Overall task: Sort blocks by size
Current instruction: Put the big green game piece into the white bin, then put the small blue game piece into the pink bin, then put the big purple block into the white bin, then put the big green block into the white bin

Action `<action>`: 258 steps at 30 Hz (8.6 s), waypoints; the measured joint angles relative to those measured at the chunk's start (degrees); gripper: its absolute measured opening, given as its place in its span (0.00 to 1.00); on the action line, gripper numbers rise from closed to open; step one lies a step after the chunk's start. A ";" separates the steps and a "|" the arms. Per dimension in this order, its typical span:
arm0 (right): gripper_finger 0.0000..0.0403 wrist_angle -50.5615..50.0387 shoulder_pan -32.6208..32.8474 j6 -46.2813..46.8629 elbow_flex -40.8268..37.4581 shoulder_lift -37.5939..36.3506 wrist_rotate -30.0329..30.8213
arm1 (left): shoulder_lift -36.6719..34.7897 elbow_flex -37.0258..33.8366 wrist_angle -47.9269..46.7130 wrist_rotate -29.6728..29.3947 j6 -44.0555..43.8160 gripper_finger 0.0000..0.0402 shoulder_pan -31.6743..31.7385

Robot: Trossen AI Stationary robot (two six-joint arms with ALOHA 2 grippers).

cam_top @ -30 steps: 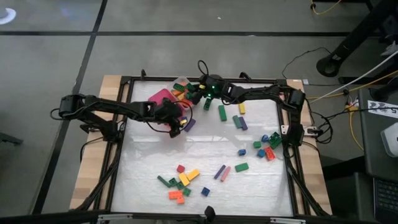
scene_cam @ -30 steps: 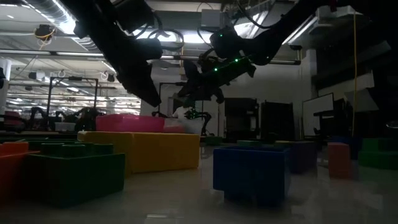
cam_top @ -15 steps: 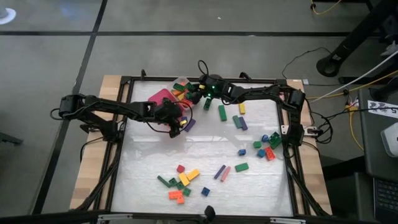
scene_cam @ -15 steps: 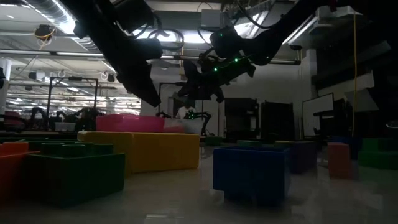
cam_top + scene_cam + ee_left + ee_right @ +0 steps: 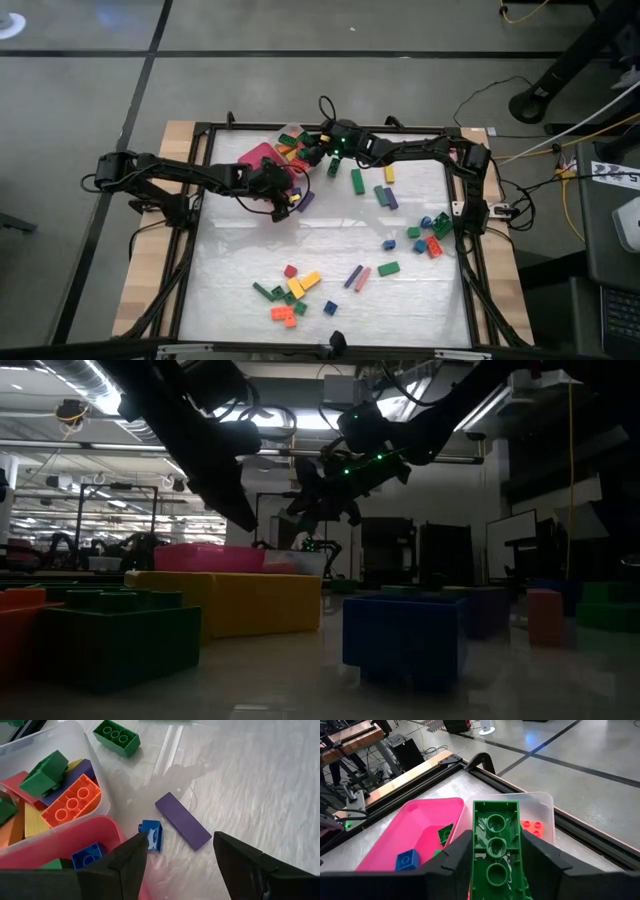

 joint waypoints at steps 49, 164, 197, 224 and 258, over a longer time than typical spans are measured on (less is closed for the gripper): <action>0.71 -38.26 1.51 -15.43 0.87 -19.54 -0.37 | 16.70 0.00 11.22 -9.15 12.13 0.53 0.17; 0.14 -19.83 10.16 -48.45 15.77 8.50 7.51 | -2.93 2.98 -23.58 3.04 -33.04 0.42 -22.40; 0.26 -38.68 11.08 -51.13 17.31 2.26 16.75 | -1.63 3.04 -12.02 2.24 -25.27 0.42 -45.93; 0.26 -78.20 23.23 -28.37 13.17 -16.92 -19.63 | 16.83 3.10 -3.07 1.33 -18.10 0.22 -48.15; 0.26 -62.35 39.36 -22.27 0.63 -16.92 0.06 | -0.28 2.99 7.78 -18.21 15.16 0.13 -2.84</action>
